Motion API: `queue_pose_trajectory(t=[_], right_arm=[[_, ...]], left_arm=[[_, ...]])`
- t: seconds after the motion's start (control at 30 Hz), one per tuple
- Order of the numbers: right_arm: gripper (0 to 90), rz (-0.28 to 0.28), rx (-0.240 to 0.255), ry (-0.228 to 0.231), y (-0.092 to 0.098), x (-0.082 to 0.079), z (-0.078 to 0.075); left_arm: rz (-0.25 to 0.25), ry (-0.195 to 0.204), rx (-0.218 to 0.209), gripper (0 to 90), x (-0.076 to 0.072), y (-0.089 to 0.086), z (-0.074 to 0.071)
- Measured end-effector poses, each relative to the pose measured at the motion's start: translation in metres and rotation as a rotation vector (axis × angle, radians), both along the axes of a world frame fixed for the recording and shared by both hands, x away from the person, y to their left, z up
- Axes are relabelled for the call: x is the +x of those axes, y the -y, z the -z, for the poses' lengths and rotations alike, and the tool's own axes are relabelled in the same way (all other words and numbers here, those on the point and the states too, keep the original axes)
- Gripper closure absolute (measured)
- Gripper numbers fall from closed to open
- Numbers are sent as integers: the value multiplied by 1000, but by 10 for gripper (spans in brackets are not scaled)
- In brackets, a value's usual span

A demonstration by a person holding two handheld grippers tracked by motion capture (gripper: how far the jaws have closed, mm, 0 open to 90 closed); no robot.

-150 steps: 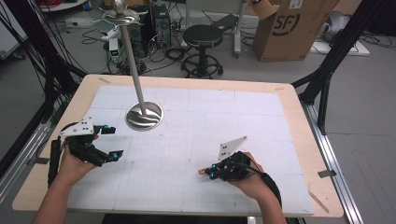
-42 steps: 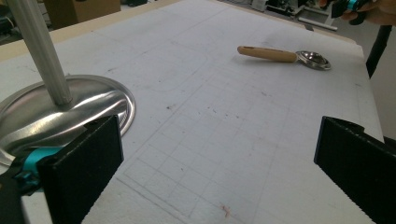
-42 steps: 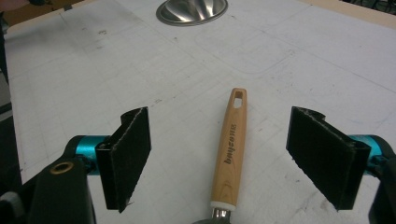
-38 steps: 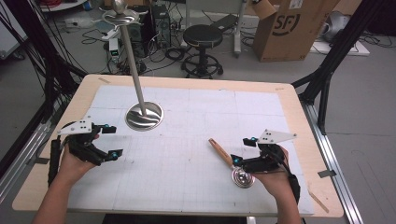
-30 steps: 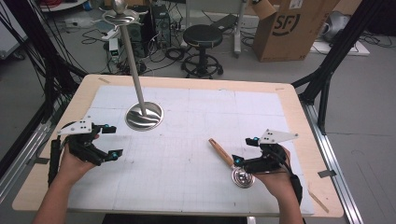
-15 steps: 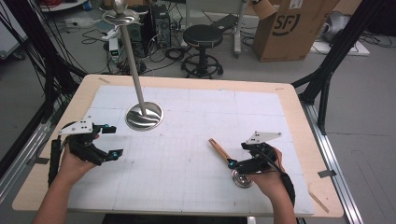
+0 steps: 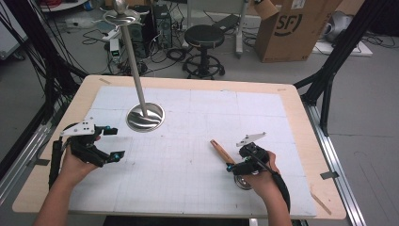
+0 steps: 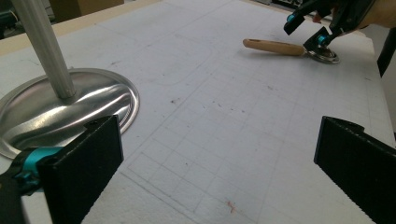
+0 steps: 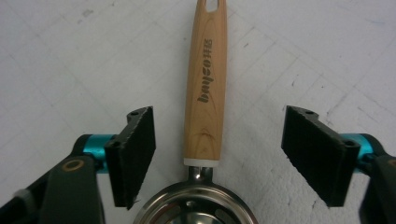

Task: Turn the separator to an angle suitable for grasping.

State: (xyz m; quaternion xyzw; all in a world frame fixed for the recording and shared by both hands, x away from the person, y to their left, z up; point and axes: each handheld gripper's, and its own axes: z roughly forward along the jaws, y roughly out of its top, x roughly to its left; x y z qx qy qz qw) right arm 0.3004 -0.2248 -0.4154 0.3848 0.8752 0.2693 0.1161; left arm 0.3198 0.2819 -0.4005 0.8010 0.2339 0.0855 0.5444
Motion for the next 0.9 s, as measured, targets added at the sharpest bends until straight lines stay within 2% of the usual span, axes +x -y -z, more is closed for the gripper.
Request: queue_pose_trajectory(t=[0.03, 0.17, 0.3, 0.37, 0.73, 0.9], right_arm=[[301, 0, 0, 0, 0, 0, 0], [393, -9, -15, -20, -2, 0, 2], [452, -19, -47, -34, -6, 0, 5], [470, -19, -77, -47, -8, 1, 8], [633, -47, -73, -86, -9, 3, 7], [670, -66, -75, -89, -9, 3, 7]], left_arm=[[0, 0, 1, 18, 0, 0, 0], [1, -2, 4, 18, 0, 0, 0], [0, -2, 6, 18, 0, 0, 1], [0, -2, 6, 18, 0, 0, 1], [2, -4, 9, 19, 0, 1, 1], [7, -8, 21, 18, 1, 2, 2]])
